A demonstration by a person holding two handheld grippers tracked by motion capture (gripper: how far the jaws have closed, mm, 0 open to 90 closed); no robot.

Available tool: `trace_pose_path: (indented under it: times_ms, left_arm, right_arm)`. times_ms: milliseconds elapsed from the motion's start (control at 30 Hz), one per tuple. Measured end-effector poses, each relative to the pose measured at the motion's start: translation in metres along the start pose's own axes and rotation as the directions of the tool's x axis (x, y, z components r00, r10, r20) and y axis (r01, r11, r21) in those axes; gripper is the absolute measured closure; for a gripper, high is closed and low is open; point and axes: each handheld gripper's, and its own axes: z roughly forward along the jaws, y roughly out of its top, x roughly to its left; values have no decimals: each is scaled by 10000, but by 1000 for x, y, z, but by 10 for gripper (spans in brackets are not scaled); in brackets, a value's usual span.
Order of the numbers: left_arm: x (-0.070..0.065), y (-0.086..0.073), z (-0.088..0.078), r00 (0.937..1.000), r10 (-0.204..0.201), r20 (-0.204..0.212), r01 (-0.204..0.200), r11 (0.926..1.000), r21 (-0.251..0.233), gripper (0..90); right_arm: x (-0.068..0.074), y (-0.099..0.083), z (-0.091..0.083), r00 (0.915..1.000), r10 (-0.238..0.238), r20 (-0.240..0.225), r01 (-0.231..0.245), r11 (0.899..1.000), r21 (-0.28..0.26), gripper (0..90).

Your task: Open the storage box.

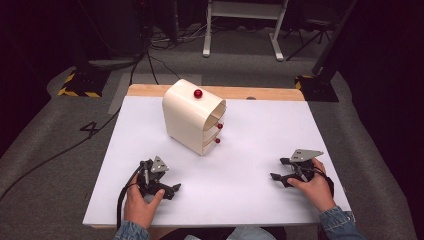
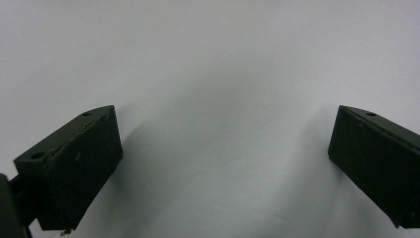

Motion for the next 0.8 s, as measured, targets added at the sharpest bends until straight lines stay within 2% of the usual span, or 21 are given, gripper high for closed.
trace_pose_path:
  times_ms: [167, 200, 233, 267, 333, 367, 433, 533, 600, 633, 667, 700, 767, 800]
  left_arm:
    - [0, 0, 0, 10000, 13, -7, -13, 10000, -2, 3]
    - [0, 0, 0, 10000, 1, 28, -1, 10000, -14, 3]
    - [0, 0, 0, 10000, 14, 15, -14, 10000, -6, 3]
    - [0, 0, 0, 10000, 6, 5, -6, 10000, -23, 3]
    - [0, 0, 0, 10000, 0, 17, 0, 10000, -23, 3]
    - [0, 0, 0, 10000, 8, 24, -8, 10000, -11, 3]
    - [0, 0, 0, 10000, 3, 20, -3, 10000, -17, 3]
    - [0, 0, 0, 10000, 13, 28, -13, 10000, -9, 3]
    - [0, 0, 0, 10000, 3, 28, -3, 10000, -20, 3]
    - [0, 0, 0, 10000, -8, 19, 8, 10000, -25, 3]
    - [0, 0, 0, 10000, 0, 14, 0, 10000, -22, 3]
    - [0, -1, 0, 10000, -1, 19, 1, 10000, -27, 3]
    - [0, -1, 0, 10000, 6, 2, -6, 10000, -25, 3]
    - [0, -1, 0, 10000, 5, 3, -5, 10000, -24, 3]
  right_arm:
    - [4, 9, -6, 9999, 72, -101, -74, 9996, -267, 213]
    - [8, 15, -9, 9998, 184, -49, -187, 9983, -550, 212]
    - [8, 15, -9, 9998, 184, -49, -187, 9983, -550, 212]
    - [11, 22, -12, 9989, 463, -14, -463, 9943, -958, 217]
    - [11, 25, -13, 9989, 461, -17, -461, 9931, -1083, 223]
    - [14, 36, -16, 9995, 285, -118, -298, 9908, -1317, 262]
    - [14, 41, -17, 9996, 202, -173, -224, 9897, -1414, 278]
    - [17, 54, -18, 9996, 68, -288, -112, 9880, -1539, 356]
    - [19, 62, -17, 9984, -16, -558, -74, 9871, -1598, 403]
    - [21, 65, -14, 9979, -25, -651, -84, 9861, -1662, 404]
    - [24, 72, -9, 9965, -354, -756, 212, 9834, -1803, 464]
    - [27, 76, -5, 9955, -527, -793, 363, 9800, -1958, 480]
    - [33, 83, 4, 9911, -704, -1129, 425, 9717, -2324, 479]
    - [35, 87, 9, 9890, -877, -1192, 581, 9709, -2323, 480]
